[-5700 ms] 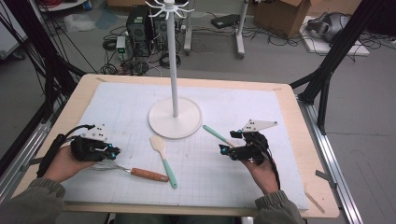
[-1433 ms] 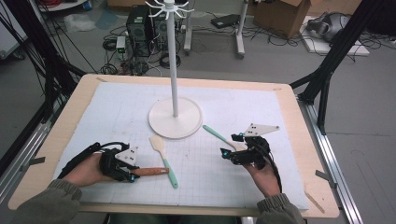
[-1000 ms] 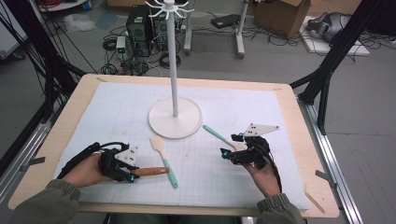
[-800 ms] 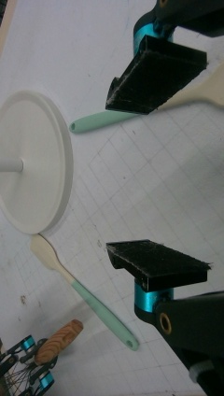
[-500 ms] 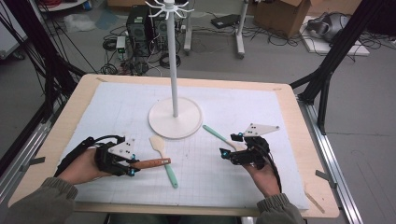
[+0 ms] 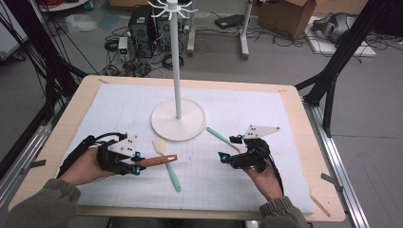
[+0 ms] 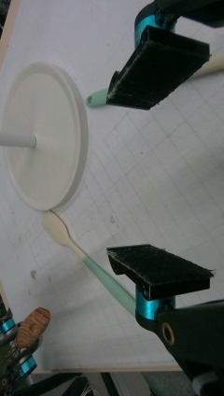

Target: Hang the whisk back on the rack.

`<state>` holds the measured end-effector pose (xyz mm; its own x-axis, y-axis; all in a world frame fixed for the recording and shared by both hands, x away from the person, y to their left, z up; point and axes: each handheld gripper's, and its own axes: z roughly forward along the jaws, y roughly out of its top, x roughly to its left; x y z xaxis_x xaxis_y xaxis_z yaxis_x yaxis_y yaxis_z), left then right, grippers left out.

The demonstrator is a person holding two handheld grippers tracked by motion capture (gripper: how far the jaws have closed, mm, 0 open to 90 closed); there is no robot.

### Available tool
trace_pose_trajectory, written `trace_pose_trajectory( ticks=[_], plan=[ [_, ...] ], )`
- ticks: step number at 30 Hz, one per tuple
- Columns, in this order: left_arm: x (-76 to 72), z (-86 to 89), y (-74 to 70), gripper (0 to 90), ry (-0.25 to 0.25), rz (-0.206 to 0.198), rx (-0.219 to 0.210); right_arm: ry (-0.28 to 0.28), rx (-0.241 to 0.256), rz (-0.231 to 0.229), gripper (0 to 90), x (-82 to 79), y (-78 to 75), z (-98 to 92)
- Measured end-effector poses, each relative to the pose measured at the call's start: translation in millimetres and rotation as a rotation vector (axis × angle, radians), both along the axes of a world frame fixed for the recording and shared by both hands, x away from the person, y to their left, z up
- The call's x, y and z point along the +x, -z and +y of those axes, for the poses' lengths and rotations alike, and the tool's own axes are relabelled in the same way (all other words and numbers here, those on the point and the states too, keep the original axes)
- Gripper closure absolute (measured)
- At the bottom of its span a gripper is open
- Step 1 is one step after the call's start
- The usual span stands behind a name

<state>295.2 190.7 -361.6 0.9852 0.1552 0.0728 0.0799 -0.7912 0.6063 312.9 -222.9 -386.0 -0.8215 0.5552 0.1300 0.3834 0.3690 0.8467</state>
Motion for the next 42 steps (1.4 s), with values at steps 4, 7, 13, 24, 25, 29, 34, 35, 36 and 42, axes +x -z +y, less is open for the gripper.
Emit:
trace_pose_trajectory(
  ticks=[4, 7, 13, 24, 25, 29, 34, 35, 36, 42],
  plan=[
    [0.6, -1.0, -2.2, 70.9, -0.003, -0.001, -0.016, -0.013, 0.002, 0.001, 20.5, -0.2, -0.7, 3.1],
    [1.1, -2.2, -4.8, 70.9, -0.003, -0.005, -0.025, -0.026, 0.007, -0.002, 20.2, -0.1, -1.3, 6.3],
    [2.3, -4.4, -8.5, 70.9, -0.003, -0.009, -0.046, -0.054, 0.016, -0.006, 19.3, -0.9, -2.8, 12.5],
    [5.9, -11.2, -15.3, 70.9, -0.002, -0.005, -0.112, -0.129, 0.044, -0.015, 18.3, -4.4, -12.0, 25.7],
    [6.3, -12.1, -16.3, 70.8, 0.000, -0.005, -0.116, -0.137, 0.049, -0.014, 18.3, -4.6, -13.2, 27.1],
    [7.7, -17.0, -18.8, 70.8, -0.002, -0.001, -0.138, -0.165, 0.077, -0.011, 18.3, -4.6, -16.7, 32.7],
    [9.7, -23.2, -22.5, 70.8, -0.004, -0.010, -0.154, -0.192, 0.095, -0.011, 19.3, -5.1, -21.2, 39.5],
    [10.1, -24.6, -23.1, 70.8, -0.005, -0.012, -0.154, -0.196, 0.099, -0.008, 20.5, -5.8, -22.0, 40.8],
    [10.4, -26.0, -23.7, 70.8, -0.006, -0.012, -0.161, -0.210, 0.094, -0.008, 23.5, -5.6, -23.3, 43.3],
    [13.8, -32.5, -24.7, 70.8, -0.001, -0.004, -0.180, -0.231, 0.070, -0.003, 25.6, -5.4, -25.6, 50.4]
  ],
)
